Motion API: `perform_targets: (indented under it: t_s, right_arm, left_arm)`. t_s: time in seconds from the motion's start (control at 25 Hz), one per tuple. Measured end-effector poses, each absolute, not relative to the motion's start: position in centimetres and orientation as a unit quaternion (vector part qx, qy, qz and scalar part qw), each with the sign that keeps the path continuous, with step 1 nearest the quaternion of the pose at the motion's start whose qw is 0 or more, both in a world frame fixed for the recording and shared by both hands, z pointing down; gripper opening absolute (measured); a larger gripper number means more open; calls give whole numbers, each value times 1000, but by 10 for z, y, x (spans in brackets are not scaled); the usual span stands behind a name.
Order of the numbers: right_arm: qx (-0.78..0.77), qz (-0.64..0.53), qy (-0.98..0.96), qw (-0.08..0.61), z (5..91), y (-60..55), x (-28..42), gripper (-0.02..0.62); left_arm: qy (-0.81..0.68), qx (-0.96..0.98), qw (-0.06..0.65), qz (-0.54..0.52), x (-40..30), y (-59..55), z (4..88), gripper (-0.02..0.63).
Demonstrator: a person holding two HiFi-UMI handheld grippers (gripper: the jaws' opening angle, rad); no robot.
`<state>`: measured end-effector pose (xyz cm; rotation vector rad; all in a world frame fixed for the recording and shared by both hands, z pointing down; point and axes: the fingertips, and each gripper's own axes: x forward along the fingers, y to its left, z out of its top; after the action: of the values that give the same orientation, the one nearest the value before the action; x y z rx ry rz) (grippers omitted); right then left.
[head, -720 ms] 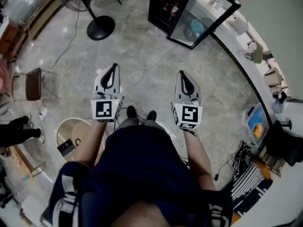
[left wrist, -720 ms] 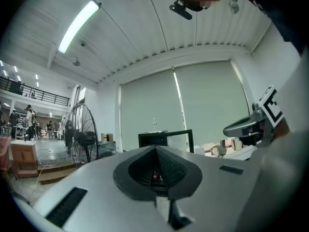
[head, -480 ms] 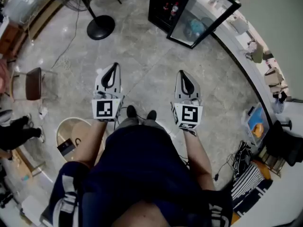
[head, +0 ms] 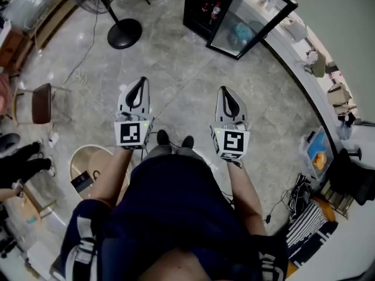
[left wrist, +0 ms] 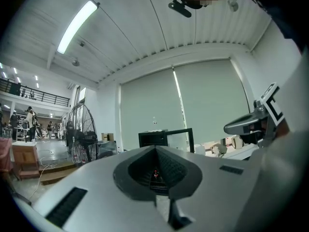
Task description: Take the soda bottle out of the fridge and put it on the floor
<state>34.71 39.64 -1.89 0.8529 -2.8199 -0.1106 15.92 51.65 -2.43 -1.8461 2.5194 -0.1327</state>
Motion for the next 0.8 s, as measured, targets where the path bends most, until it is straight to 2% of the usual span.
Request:
perform_targets:
  t_s: [0.72,0.8]
  right_arm:
    - [272,-21,-957,96,-16,382,358,18]
    - [267,-20,-959,96,-17,380,359,18]
  left_arm:
    - [800,-599,8,-32,171,500,-28,30]
    - [800,-599,3,-29,173,497,-27,63]
